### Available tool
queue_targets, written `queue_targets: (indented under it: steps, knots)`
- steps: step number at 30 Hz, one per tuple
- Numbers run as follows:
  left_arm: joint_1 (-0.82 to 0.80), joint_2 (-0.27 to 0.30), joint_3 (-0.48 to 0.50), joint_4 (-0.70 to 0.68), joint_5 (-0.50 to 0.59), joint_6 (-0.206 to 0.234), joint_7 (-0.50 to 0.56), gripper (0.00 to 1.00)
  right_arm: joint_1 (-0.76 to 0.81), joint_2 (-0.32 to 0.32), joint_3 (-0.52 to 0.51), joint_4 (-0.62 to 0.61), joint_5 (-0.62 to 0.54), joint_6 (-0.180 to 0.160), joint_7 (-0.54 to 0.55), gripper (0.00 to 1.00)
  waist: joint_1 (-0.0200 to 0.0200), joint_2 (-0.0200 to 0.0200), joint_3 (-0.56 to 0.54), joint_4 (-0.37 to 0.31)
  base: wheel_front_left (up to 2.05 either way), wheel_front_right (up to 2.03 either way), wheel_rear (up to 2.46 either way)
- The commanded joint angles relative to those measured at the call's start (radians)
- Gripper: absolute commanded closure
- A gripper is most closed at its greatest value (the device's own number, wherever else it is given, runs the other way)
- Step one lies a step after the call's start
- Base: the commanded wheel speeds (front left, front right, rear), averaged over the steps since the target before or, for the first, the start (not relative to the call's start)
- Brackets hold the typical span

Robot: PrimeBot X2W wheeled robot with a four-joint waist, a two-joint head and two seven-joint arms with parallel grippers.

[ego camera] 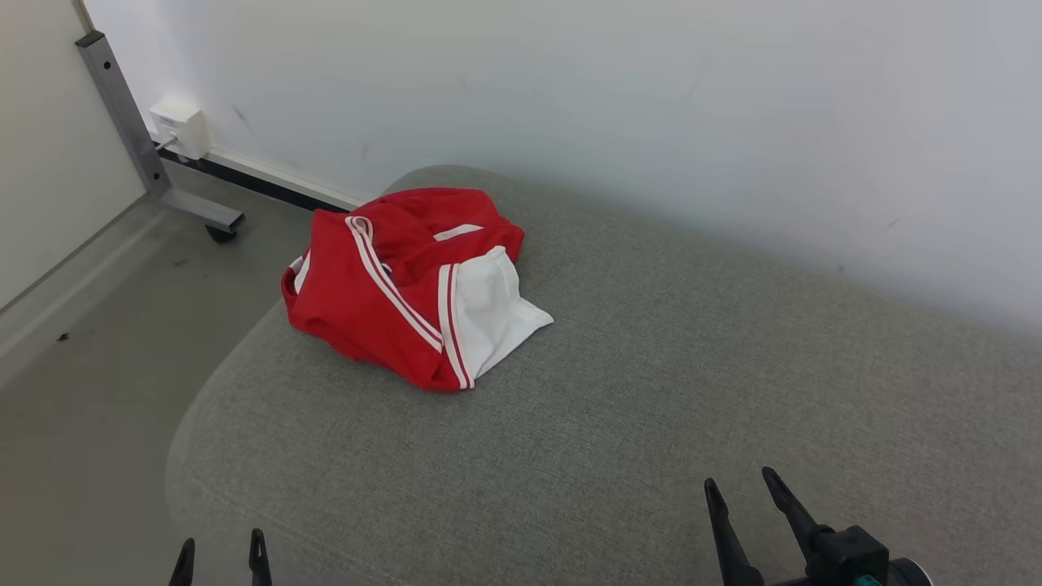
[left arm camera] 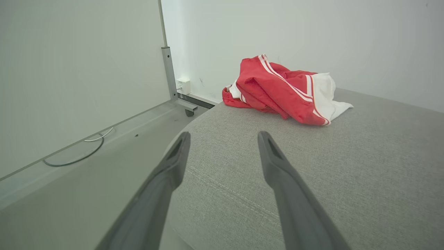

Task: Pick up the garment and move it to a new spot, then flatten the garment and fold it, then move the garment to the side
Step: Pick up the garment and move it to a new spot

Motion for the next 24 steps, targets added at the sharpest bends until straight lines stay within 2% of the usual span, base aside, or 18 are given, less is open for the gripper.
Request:
queue_targets:
  steps: [1,12,18,24]
  knots:
    - [0.015,-0.002,0.003,-0.004,-0.003,0.004,-0.003,0.00,-0.007,-0.002,0.002,0.004,0.004,-0.002,-0.005,0.00,0.0000,0.0000,0.012,0.011,0.00,0.00,0.00]
    - [0.024,-0.004,0.010,-0.015,-0.020,0.011,-0.003,0.00,-0.019,-0.002,0.016,0.018,0.013,-0.002,-0.005,0.00,0.0000,0.0000,0.018,0.014,0.00,0.00,0.00]
    - [-0.043,-0.004,0.012,0.044,-0.108,-0.031,-0.003,0.00,-0.007,-0.002,0.004,0.015,0.010,-0.002,-0.005,0.00,0.0000,0.0000,0.019,0.014,0.00,0.00,0.00]
    - [-0.238,0.071,-0.017,0.180,-0.149,-0.072,0.046,0.00,0.007,-0.002,-0.009,0.001,0.005,-0.002,-0.005,0.00,0.0000,0.0000,0.026,0.018,0.00,0.00,0.00]
